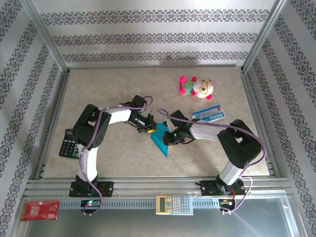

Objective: Fold a paper plane with a square sheet of paper (pick it up from the middle)
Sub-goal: Third fold the triangle at the center of the table.

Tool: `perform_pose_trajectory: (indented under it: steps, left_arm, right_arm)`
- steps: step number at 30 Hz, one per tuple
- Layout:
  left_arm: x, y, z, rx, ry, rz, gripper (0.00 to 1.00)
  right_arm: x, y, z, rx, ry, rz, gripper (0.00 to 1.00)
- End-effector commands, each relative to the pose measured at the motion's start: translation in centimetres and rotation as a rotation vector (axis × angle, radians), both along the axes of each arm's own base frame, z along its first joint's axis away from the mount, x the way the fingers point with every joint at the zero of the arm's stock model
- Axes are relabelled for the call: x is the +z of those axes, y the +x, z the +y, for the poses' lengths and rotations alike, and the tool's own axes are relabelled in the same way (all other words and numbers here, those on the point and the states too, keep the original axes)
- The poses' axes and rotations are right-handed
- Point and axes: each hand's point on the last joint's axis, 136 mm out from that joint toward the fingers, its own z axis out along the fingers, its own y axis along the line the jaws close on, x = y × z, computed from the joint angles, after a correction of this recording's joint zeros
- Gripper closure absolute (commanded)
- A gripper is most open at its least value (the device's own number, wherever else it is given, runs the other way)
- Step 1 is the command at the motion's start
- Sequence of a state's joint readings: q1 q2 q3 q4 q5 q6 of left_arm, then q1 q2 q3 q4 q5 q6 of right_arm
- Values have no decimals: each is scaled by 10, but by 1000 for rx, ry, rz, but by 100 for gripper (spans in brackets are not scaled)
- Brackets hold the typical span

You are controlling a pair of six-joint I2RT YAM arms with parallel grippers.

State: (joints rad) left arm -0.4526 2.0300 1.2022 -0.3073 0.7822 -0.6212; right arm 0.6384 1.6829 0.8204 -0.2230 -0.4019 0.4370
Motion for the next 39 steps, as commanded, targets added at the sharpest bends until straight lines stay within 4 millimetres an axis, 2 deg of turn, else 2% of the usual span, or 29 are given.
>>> perform_pose_trajectory:
  steps: [1, 18, 39]
  left_arm:
    - [-28, -16, 6, -23, 83, 50, 91]
    - [-30, -19, 6, -24, 81, 56, 91]
    - [-30, -19, 6, -24, 83, 55, 92]
  right_arm:
    - [-9, 1, -7, 6, -50, 6, 100]
    - [6, 6, 0, 3, -7, -9, 100]
    - [-11, -5, -15, -9, -53, 14, 100]
